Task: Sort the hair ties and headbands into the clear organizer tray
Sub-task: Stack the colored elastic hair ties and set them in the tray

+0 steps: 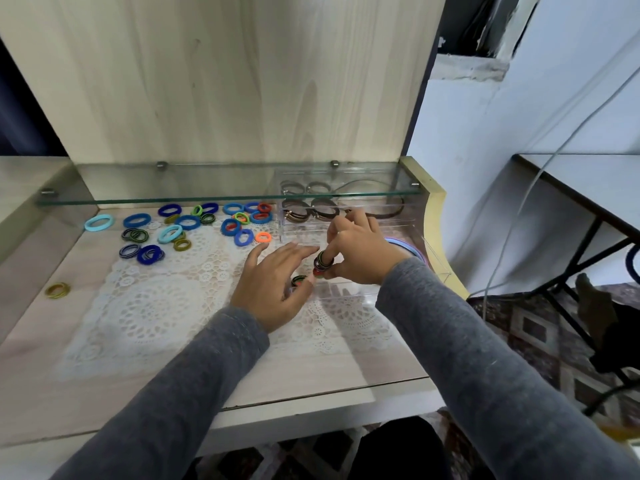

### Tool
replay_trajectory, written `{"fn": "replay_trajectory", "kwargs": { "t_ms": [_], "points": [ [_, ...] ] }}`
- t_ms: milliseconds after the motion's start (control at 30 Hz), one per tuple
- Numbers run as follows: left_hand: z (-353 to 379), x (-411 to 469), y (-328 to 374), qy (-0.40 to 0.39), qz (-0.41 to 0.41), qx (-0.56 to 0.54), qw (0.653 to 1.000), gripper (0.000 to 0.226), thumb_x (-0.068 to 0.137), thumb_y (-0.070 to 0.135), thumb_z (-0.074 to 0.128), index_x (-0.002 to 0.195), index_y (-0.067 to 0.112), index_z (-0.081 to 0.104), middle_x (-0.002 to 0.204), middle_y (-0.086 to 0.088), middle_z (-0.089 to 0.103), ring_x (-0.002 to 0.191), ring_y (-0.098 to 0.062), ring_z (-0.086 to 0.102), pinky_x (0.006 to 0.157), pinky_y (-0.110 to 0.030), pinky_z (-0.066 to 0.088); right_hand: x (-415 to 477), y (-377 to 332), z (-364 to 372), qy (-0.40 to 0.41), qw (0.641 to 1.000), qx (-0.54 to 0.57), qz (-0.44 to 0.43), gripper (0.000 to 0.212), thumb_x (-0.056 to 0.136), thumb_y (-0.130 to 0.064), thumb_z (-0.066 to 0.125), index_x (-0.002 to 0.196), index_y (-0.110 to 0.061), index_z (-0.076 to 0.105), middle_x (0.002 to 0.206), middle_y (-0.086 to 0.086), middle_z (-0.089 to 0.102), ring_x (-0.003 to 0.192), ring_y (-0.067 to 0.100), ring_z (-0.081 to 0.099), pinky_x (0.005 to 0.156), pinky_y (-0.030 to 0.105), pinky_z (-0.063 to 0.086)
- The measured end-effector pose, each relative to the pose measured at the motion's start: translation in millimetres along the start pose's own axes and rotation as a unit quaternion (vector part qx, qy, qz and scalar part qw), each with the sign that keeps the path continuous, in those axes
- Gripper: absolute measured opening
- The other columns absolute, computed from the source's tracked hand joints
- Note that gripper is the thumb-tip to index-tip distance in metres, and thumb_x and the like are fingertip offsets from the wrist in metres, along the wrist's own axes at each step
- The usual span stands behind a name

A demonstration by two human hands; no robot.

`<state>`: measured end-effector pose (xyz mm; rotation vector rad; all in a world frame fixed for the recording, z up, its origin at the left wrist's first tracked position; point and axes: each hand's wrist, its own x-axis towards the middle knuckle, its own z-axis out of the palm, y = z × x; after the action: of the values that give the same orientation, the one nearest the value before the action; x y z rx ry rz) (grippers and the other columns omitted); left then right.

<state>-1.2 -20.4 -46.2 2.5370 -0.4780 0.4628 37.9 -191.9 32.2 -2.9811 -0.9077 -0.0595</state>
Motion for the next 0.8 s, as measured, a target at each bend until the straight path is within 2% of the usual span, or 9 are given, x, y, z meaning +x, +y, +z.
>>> {"fn": "replay_trajectory", "kwargs": {
  "t_ms": [100, 233, 400, 567, 700, 800],
  "points": [
    [2.2, -1.2, -5.5, -0.019, 0.027, 0.038, 0.999, 0.067, 0.083, 0.058, 0.040, 0.144, 0.030, 0.039, 0.145, 0.005, 0.048, 0.140, -0.012, 0.034, 0.118, -0.043, 0.009, 3.9, 2.2, 2.1, -0.019, 1.000, 0.006, 0.007, 0.021, 0.082, -0.046, 0.068, 0.101, -0.037, 0.072, 0.116, -0.003, 0.045, 0.115, 0.025, 0.029, 0.102, 0.038, 0.023],
    [4.2, -0.5, -4.7, -0.029, 0.029, 0.036, 0.999, 0.077, 0.079, 0.055, 0.053, 0.148, 0.031, 0.029, 0.150, 0.006, 0.041, 0.143, -0.008, 0.027, 0.120, -0.038, 0.005, 10.8, 1.2, 3.5, -0.056, 0.998, 0.015, 0.009, 0.020, 0.081, -0.045, 0.069, 0.100, -0.038, 0.072, 0.117, -0.003, 0.046, 0.115, 0.025, 0.029, 0.101, 0.038, 0.024],
    [6.9, -1.2, -9.3, -0.031, 0.020, 0.030, 0.999, 0.082, 0.079, 0.052, 0.058, 0.150, 0.031, 0.023, 0.152, 0.006, 0.038, 0.143, -0.008, 0.027, 0.120, -0.035, 0.005, 15.5, -3.2, 4.4, -0.086, 0.996, 0.016, 0.006, 0.016, 0.082, -0.041, 0.069, 0.097, -0.036, 0.072, 0.119, -0.001, 0.047, 0.118, 0.027, 0.030, 0.101, 0.037, 0.023],
    [8.8, -0.1, -12.2, -0.048, 0.017, 0.026, 0.998, 0.089, 0.078, 0.061, 0.058, 0.151, 0.032, 0.016, 0.154, 0.010, 0.033, 0.142, -0.007, 0.029, 0.121, -0.038, 0.009, 16.6, -7.1, -4.0, -0.139, 0.990, -0.007, 0.020, 0.025, 0.087, -0.034, 0.064, 0.111, -0.041, 0.067, 0.125, 0.001, 0.045, 0.122, 0.028, 0.028, 0.106, 0.039, 0.025],
    [10.2, 0.4, -12.7, -0.038, 0.024, 0.023, 0.999, 0.089, 0.080, 0.061, 0.062, 0.151, 0.030, 0.018, 0.154, 0.012, 0.032, 0.140, -0.007, 0.031, 0.119, -0.035, 0.008, 13.3, -12.8, -11.2, -0.171, 0.984, -0.030, 0.027, 0.037, 0.092, -0.019, 0.051, 0.121, -0.040, 0.061, 0.132, 0.004, 0.042, 0.126, 0.030, 0.027, 0.107, 0.041, 0.025],
    [10.2, 0.2, -12.7, -0.026, 0.027, 0.013, 0.999, 0.087, 0.081, 0.059, 0.063, 0.150, 0.030, 0.019, 0.153, 0.012, 0.034, 0.138, -0.006, 0.033, 0.118, -0.032, 0.008, 12.0, -17.3, -10.8, -0.177, 0.983, -0.036, 0.034, 0.039, 0.092, -0.016, 0.049, 0.122, -0.038, 0.060, 0.134, 0.005, 0.041, 0.127, 0.031, 0.027, 0.107, 0.042, 0.026]
  ]
}}
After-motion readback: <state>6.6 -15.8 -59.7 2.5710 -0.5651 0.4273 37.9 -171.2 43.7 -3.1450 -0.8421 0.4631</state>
